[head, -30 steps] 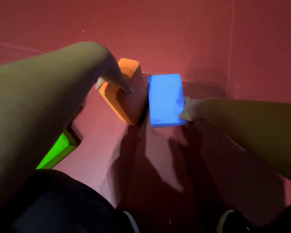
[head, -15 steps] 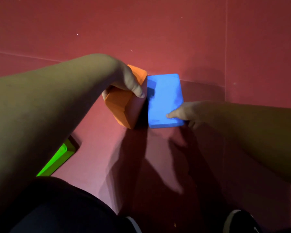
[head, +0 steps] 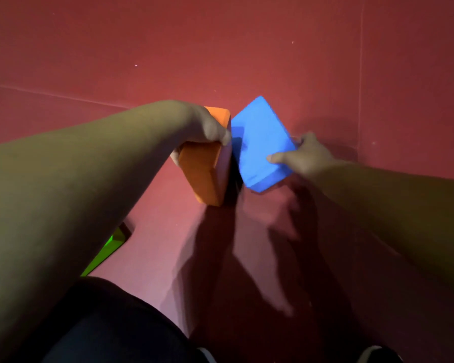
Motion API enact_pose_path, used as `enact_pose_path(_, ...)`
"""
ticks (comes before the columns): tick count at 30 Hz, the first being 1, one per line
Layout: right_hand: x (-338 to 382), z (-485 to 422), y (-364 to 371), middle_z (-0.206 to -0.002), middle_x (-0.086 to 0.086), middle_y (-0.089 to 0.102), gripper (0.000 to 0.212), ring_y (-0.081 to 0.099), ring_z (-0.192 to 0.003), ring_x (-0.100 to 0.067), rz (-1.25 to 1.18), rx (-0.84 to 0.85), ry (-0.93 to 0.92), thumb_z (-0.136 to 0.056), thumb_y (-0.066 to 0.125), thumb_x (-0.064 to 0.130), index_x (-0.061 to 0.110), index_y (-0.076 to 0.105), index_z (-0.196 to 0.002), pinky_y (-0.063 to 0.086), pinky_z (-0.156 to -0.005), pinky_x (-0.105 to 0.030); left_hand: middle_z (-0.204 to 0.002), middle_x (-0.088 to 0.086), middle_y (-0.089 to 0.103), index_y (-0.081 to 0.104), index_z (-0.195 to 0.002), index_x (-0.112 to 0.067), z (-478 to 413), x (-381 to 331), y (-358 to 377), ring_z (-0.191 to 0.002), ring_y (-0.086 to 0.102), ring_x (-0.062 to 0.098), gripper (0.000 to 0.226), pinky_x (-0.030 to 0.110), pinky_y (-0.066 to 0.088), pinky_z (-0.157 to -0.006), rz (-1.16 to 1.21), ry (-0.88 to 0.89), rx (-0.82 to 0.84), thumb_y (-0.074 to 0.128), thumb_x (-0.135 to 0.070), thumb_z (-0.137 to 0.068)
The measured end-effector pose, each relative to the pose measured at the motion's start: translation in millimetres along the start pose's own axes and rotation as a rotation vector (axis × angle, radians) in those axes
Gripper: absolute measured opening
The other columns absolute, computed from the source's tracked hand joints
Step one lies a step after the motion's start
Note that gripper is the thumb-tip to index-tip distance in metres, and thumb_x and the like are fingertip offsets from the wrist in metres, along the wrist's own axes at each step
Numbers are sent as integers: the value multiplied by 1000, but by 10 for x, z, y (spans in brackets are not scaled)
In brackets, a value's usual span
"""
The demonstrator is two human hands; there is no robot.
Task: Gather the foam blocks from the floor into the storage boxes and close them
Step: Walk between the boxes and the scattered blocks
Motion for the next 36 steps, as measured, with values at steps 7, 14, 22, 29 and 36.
enact_pose_path(7,672,-60,-980,-131,-3,49,78,58,-113,-27,188,-248,-445,-64,83,39,27,47,-133,47,-96,-35,-145,23,52,30,-151,5,67,-501,-223,-131,56,38,103,37,45,-90,-66,100,-260,75,-58,-83)
enact_pose_path(14,574,-124,-1180,-134,-15,60,93,59,-122,-38,537,-117,-451,-70,82,45,16,39,-147,49,-99,-43,-133,18,59,34,-140,-2,66,-881,-5,-122,60,38,92,36,44,-81,-180,239,-220,76,-58,-81)
enact_pose_path(22,269,-360,-1152,-138,-18,55,103,58,-121,-38,642,34,-357,-65,88,59,8,42,-142,51,-98,-45,-132,15,60,37,-141,-8,-41,-1001,278,-118,61,37,92,35,42,-82,-247,319,-140,70,-69,-81)
enact_pose_path(29,250,-452,-1179,-131,-16,59,99,59,-116,-38,660,12,-331,-68,79,62,22,38,-148,52,-89,-43,-159,18,32,10,-162,-21,-117,-1217,330,-138,49,42,114,49,45,-109,-229,334,-216,70,-71,-79)
enact_pose_path(36,261,-570,-1154,-126,-16,63,85,60,-113,-39,625,-48,-322,-69,75,61,17,45,-135,45,-81,-39,-148,17,48,8,-163,-35,-185,-1337,329,-130,56,41,113,48,48,-105,-226,418,-252,70,-70,-76)
Point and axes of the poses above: each hand's wrist, its own z-axis away from the middle knuckle, its own y-axis out of the palm, x = y × z, the point moved 4 cm from there along -z, towards the middle knuckle
